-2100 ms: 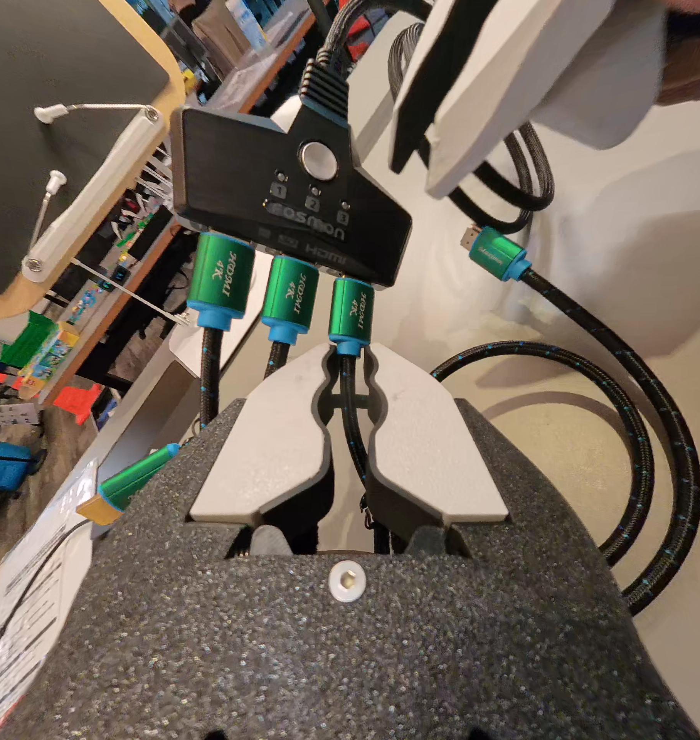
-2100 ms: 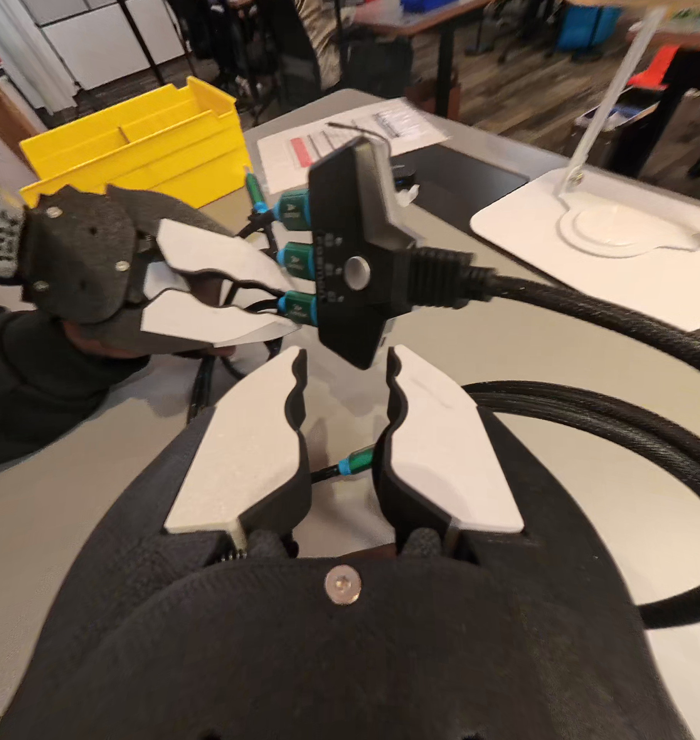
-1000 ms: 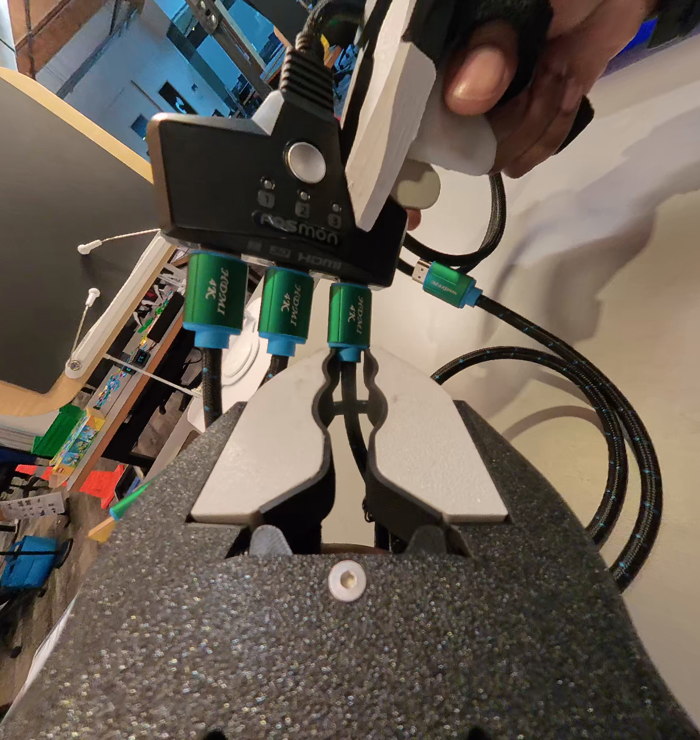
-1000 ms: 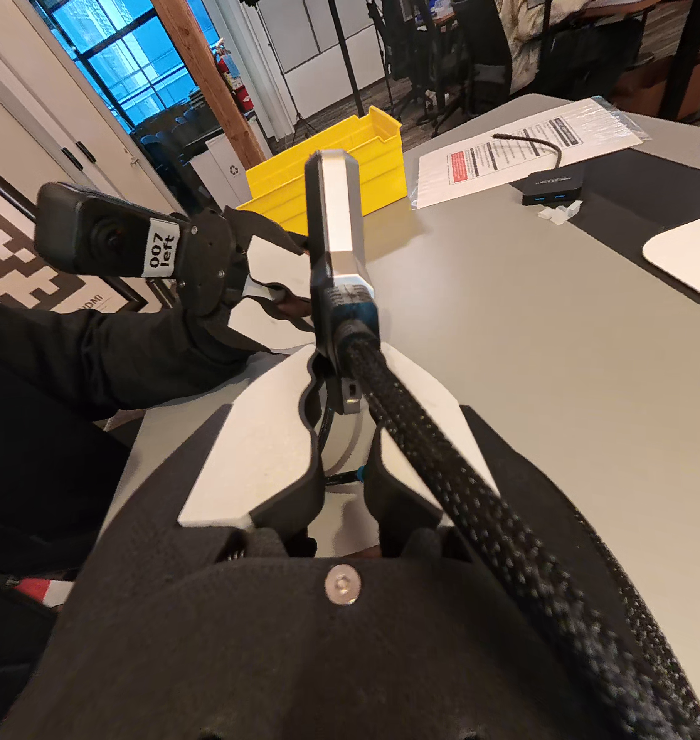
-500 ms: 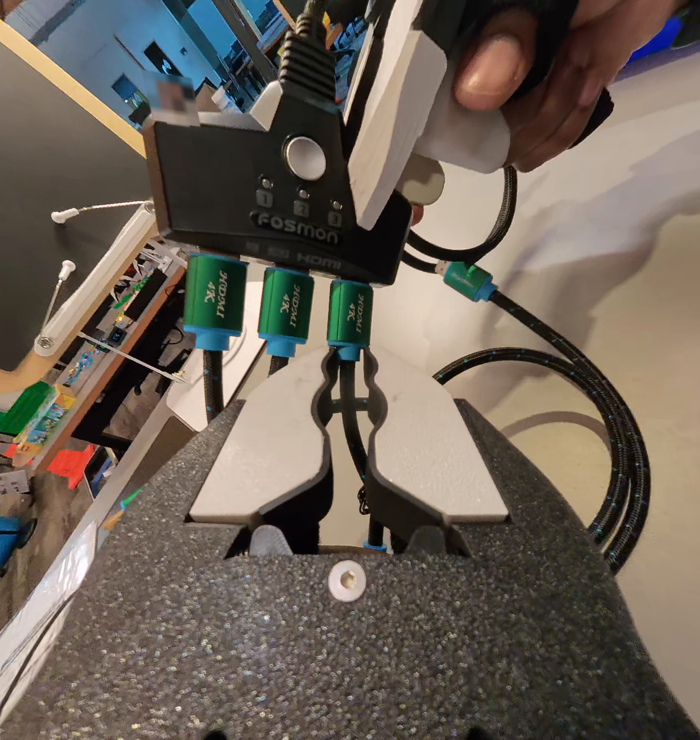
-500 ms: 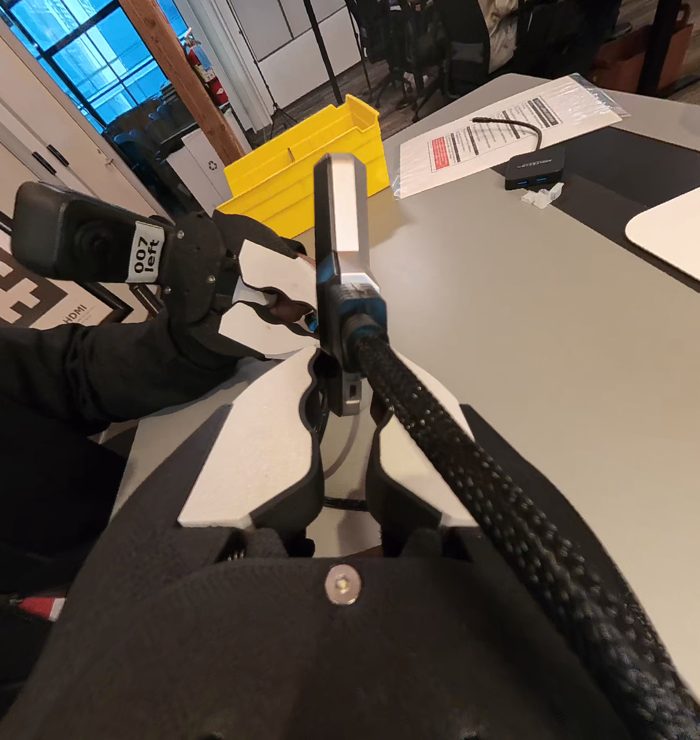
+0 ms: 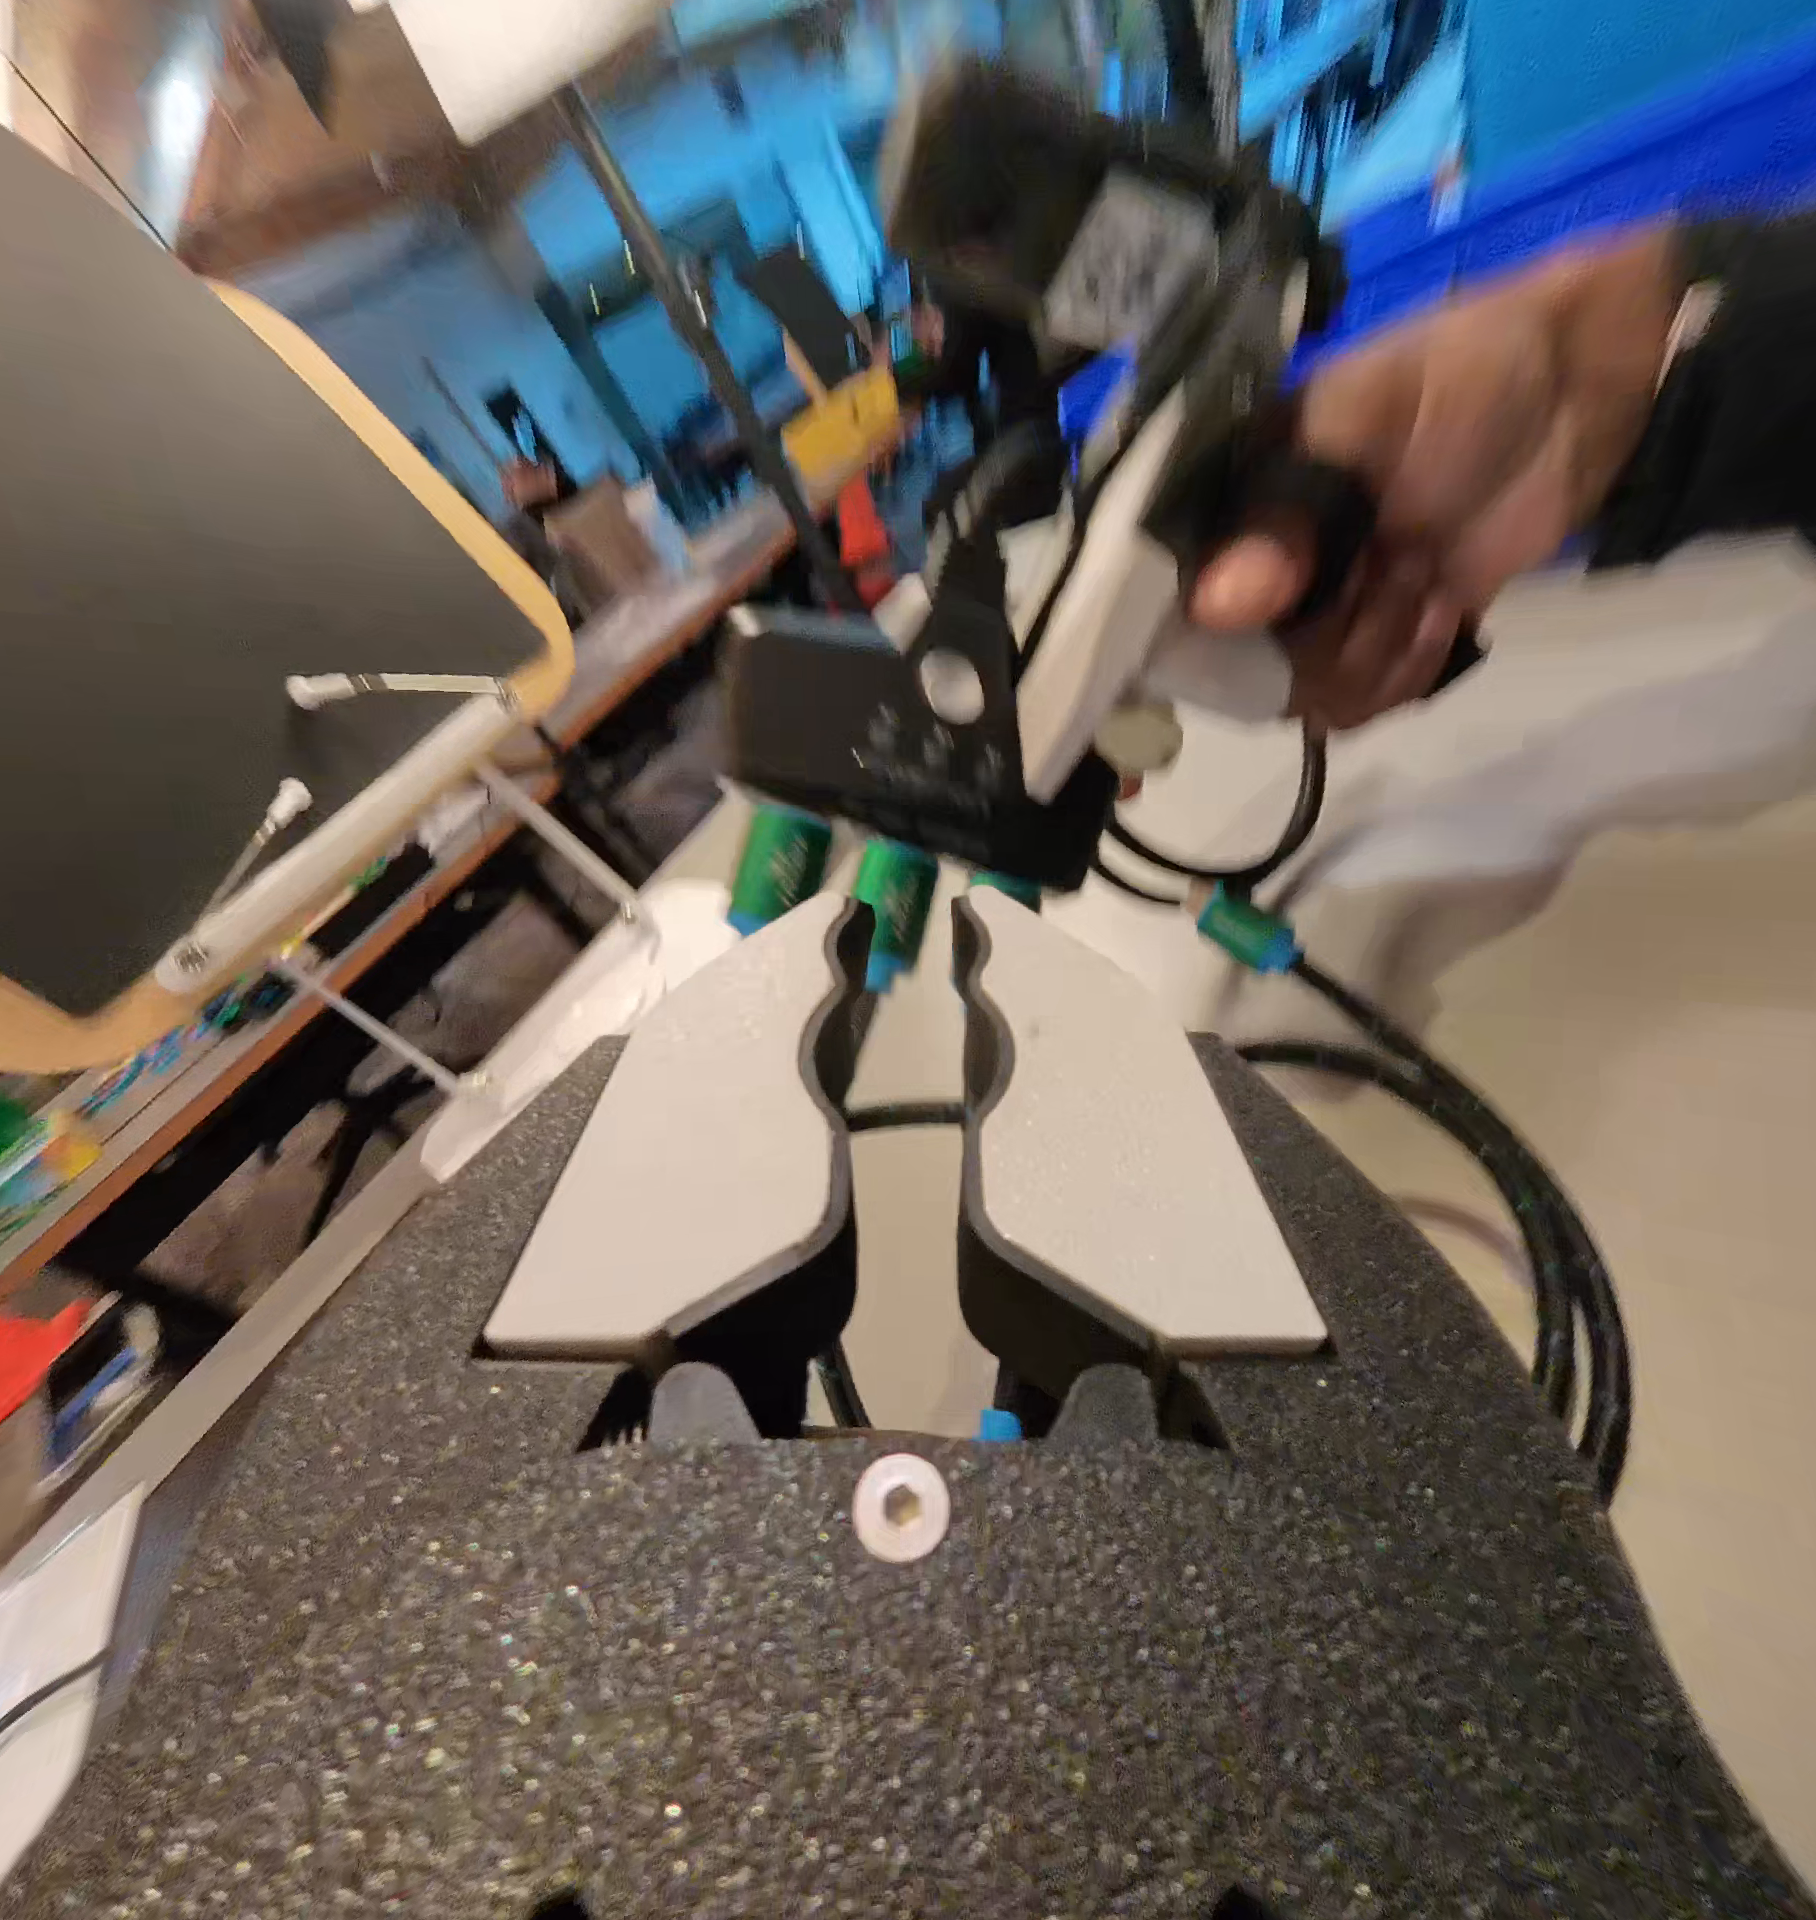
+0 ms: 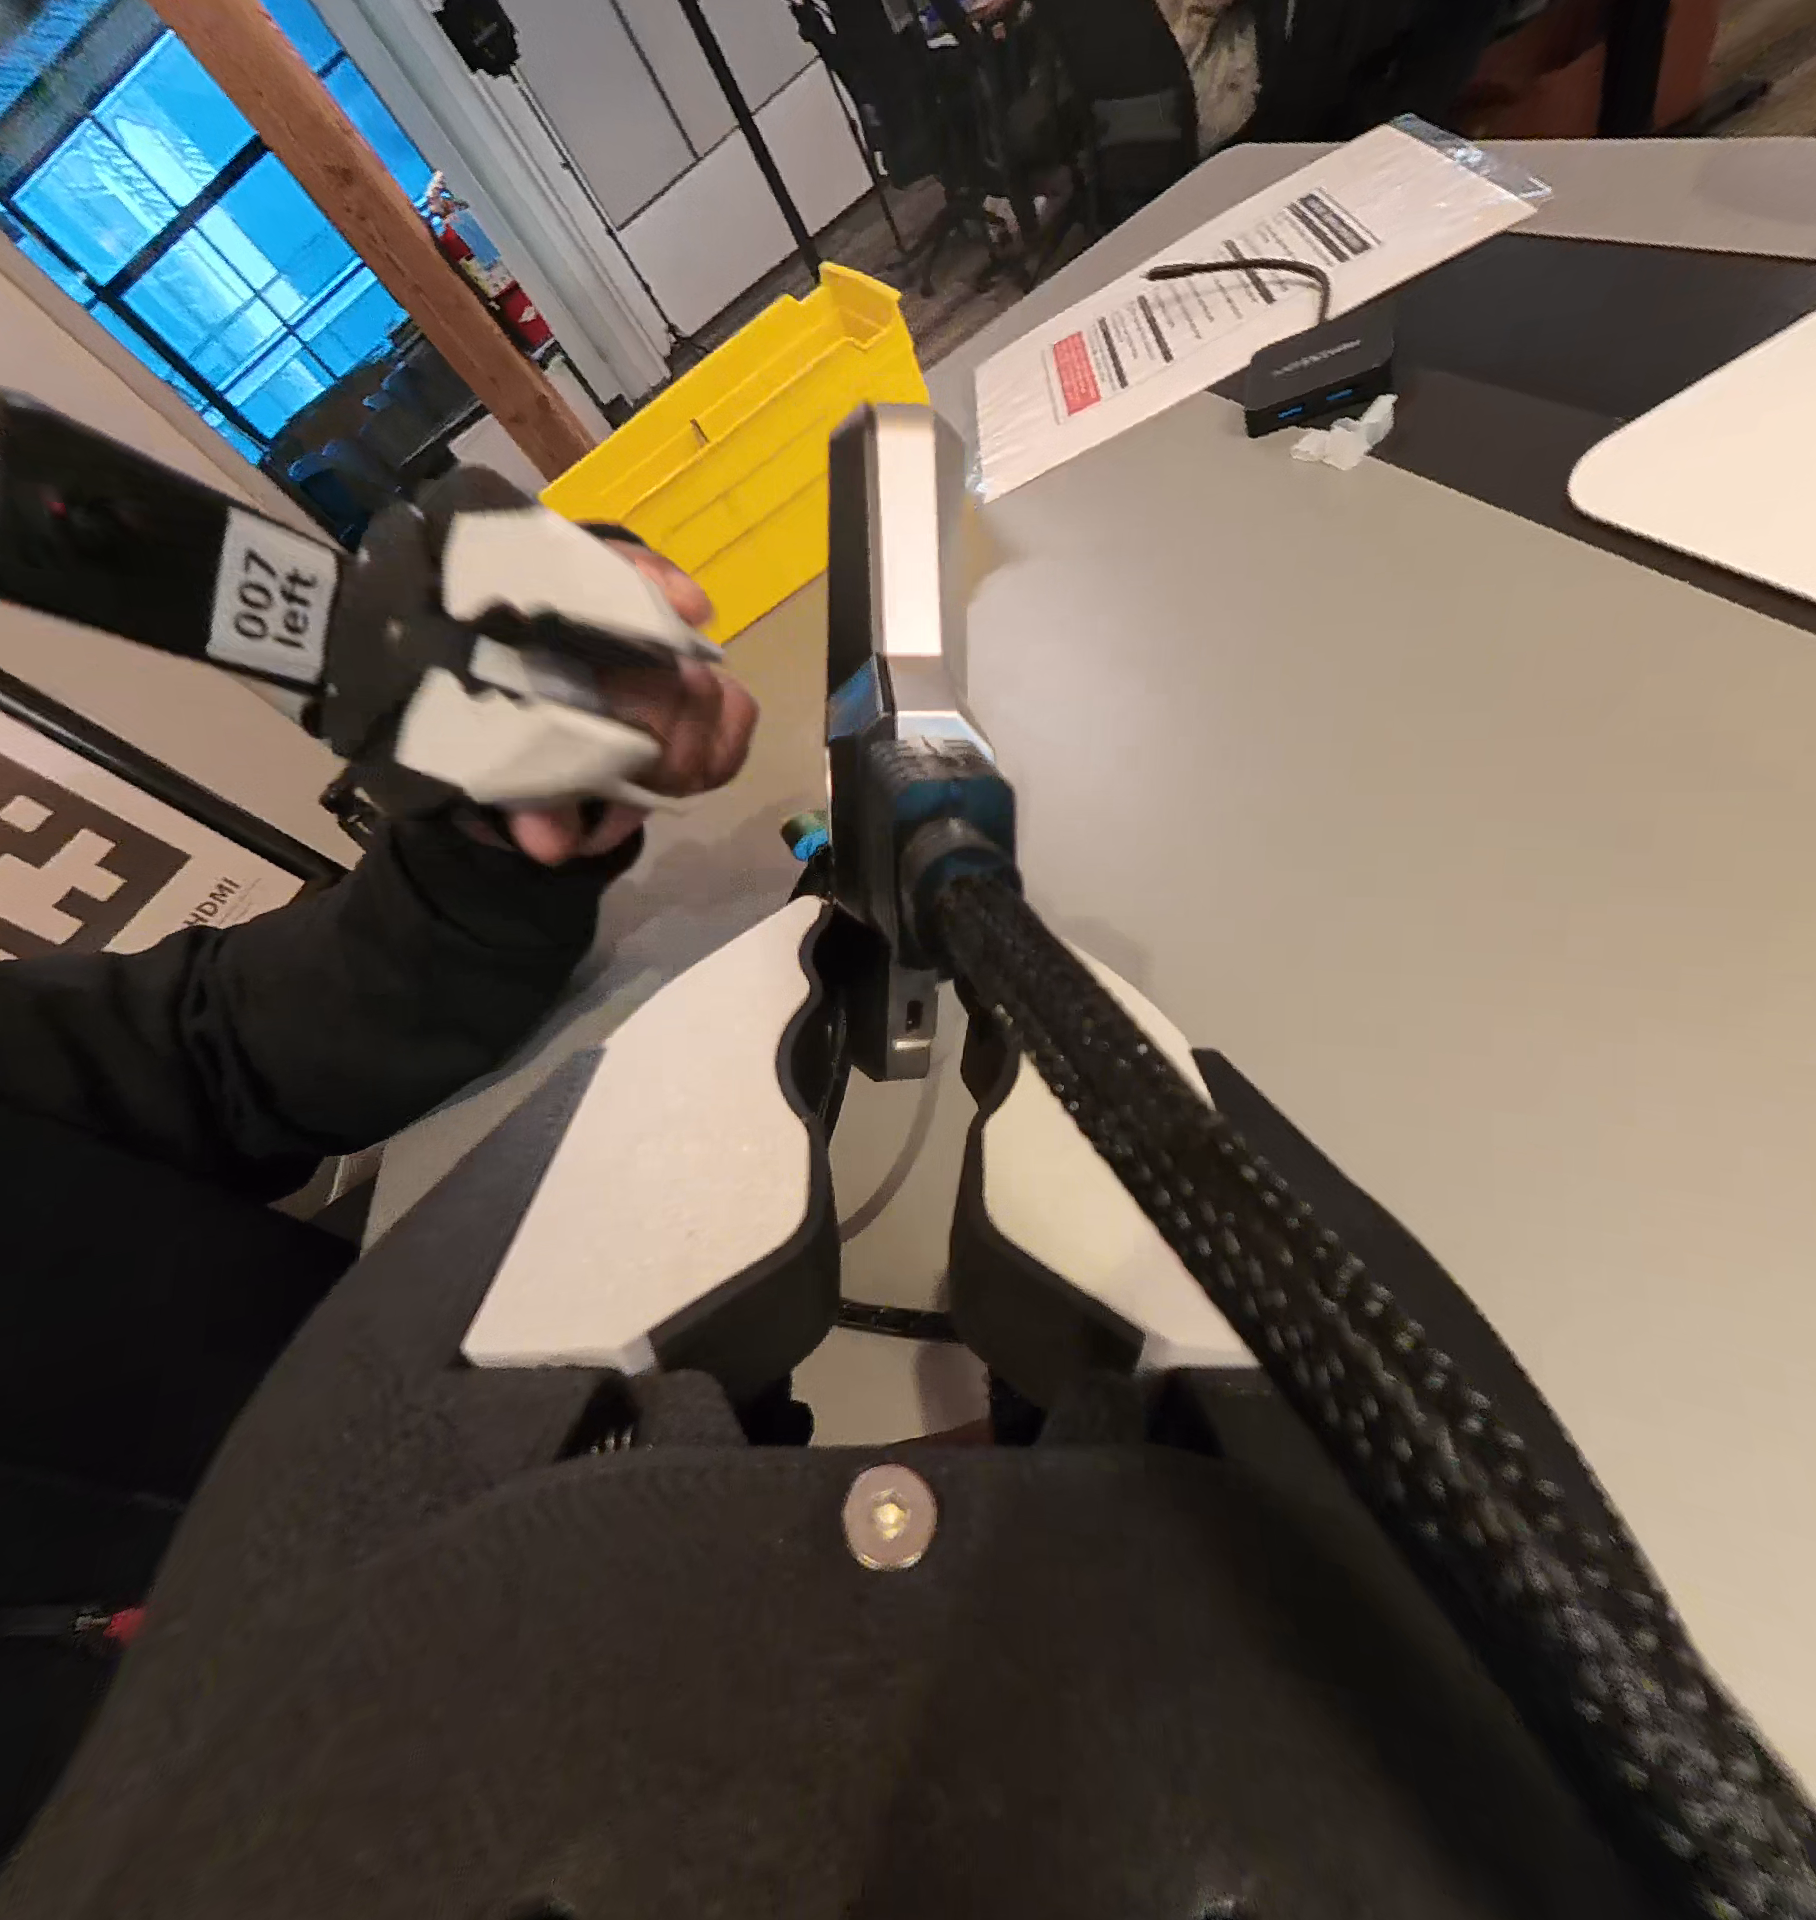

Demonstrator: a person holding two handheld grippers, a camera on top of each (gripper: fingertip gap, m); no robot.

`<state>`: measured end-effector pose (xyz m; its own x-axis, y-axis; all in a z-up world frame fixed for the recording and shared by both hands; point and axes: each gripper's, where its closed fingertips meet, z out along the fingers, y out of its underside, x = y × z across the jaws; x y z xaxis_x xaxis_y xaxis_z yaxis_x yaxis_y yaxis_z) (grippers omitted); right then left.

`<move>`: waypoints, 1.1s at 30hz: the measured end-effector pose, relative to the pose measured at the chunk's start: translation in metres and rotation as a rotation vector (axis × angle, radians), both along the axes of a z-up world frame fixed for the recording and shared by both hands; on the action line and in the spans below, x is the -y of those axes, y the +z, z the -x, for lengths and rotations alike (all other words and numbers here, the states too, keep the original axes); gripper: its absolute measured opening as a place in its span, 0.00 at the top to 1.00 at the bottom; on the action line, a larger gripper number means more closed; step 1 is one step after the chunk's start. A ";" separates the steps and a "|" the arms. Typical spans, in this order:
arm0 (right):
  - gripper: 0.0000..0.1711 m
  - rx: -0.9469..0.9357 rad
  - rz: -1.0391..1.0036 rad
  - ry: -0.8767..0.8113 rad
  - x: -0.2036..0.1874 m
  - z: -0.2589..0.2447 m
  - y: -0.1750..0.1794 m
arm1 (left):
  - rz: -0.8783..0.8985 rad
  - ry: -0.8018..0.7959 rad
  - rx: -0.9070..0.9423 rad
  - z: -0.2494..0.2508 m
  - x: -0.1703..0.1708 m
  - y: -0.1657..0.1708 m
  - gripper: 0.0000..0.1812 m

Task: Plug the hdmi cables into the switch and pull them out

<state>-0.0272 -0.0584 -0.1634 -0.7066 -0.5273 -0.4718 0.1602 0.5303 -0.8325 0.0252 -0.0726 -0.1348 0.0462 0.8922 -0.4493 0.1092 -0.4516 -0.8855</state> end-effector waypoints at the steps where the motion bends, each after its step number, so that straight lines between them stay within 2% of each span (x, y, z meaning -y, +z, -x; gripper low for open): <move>1: 0.88 0.000 -0.004 -0.007 -0.001 0.002 -0.001 | -0.047 -0.021 -0.075 -0.006 0.001 0.014 0.91; 3: 0.88 0.010 -0.006 -0.008 -0.004 0.002 -0.001 | -0.137 -0.021 -0.173 -0.017 0.013 0.030 0.90; 7: 0.88 0.000 0.020 -0.027 -0.013 0.004 0.012 | -0.252 0.023 -0.268 -0.036 0.045 0.033 0.90; 12: 0.88 -0.012 0.095 -0.118 -0.035 0.028 0.054 | -0.393 0.066 -0.478 -0.062 0.078 0.043 0.91; 14: 0.87 -0.009 0.134 -0.162 -0.048 0.044 0.080 | -0.477 0.071 -0.471 -0.061 0.086 0.035 0.91; 18: 0.88 -0.019 0.243 -0.281 -0.087 0.090 0.145 | -0.548 0.050 -0.334 -0.038 0.080 0.002 0.91; 21: 0.88 -0.071 0.320 -0.439 -0.127 0.142 0.186 | -0.547 0.050 -0.243 -0.024 0.072 -0.017 0.91; 23: 0.88 -0.121 0.342 -0.581 -0.155 0.183 0.201 | -0.551 0.045 -0.205 -0.019 0.068 -0.024 0.91; 27: 0.88 -0.203 0.321 -0.882 -0.211 0.268 0.196 | -0.543 0.037 -0.180 -0.014 0.063 -0.029 0.91; 31: 0.88 -0.189 0.254 -1.168 -0.251 0.338 0.155 | -0.538 0.029 -0.178 -0.013 0.059 -0.029 0.92; 33: 0.88 -0.162 0.210 -1.245 -0.261 0.356 0.129 | -0.526 0.031 -0.177 -0.013 0.058 -0.029 0.92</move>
